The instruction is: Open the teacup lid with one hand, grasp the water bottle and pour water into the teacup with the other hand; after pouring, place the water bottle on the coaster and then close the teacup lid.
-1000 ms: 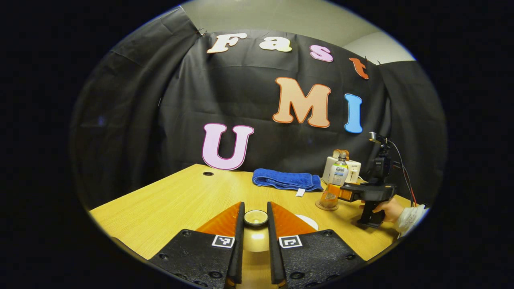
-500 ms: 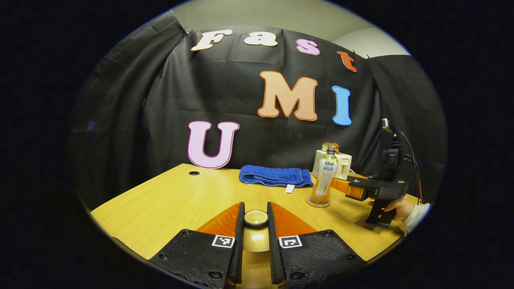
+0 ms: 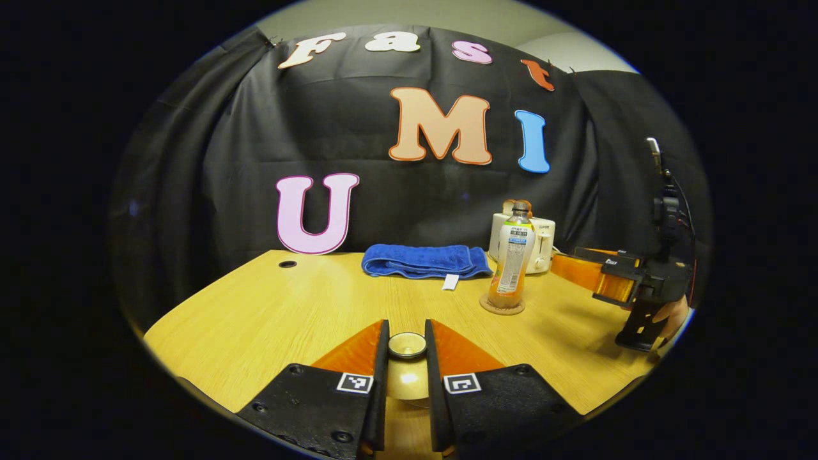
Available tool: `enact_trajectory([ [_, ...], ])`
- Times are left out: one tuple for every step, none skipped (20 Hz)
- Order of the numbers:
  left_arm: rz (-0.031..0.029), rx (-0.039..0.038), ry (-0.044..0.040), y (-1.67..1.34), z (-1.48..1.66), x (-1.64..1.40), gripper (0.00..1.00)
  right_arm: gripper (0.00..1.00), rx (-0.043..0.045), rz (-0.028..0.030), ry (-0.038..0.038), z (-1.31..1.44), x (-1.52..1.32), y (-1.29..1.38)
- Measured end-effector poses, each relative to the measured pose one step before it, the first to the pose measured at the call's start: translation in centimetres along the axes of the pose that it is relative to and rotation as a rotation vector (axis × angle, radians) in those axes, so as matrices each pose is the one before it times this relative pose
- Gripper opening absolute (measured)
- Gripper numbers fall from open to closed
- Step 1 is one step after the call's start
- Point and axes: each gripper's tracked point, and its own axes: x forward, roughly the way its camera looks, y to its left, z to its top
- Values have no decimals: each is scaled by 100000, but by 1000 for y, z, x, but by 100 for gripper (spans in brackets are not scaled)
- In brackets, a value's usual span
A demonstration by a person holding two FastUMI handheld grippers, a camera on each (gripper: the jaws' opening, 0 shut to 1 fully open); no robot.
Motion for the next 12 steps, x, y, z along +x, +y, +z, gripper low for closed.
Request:
enact_trajectory([
  [-205,29,377,-198,-176,305,26,94,-357,44,-361,142,-250,-62],
  [-302,210,439,-300,-306,407,27,98,-69,284,-579,96,-297,-32],
  [-102,521,537,-169,-148,393,27,94,71,372,-548,88,-219,44],
  [61,519,953,-127,-325,311,26,94,44,188,-437,116,-171,-90],
  [-233,565,653,-298,-156,302,25,98,-255,-155,-99,-111,-17,-192],
  [91,1016,307,-283,-108,172,26,98,108,-46,34,-121,-144,-148],
  [148,1569,-541,-216,153,215,26,94,855,560,760,-276,-40,114],
  [-177,1036,236,-250,-85,257,26,94,1168,570,671,-151,-161,56],
  [-17,1038,164,-184,-102,160,25,94,797,-10,224,-58,-47,-89],
  [129,859,-39,-89,13,41,25,98,167,-366,-89,14,-50,-299],
  [-100,306,54,-151,44,76,26,94,-270,-464,-85,-18,-4,-297],
  [-514,-211,31,-400,-110,35,25,94,-248,-306,49,-198,-111,-136],
])
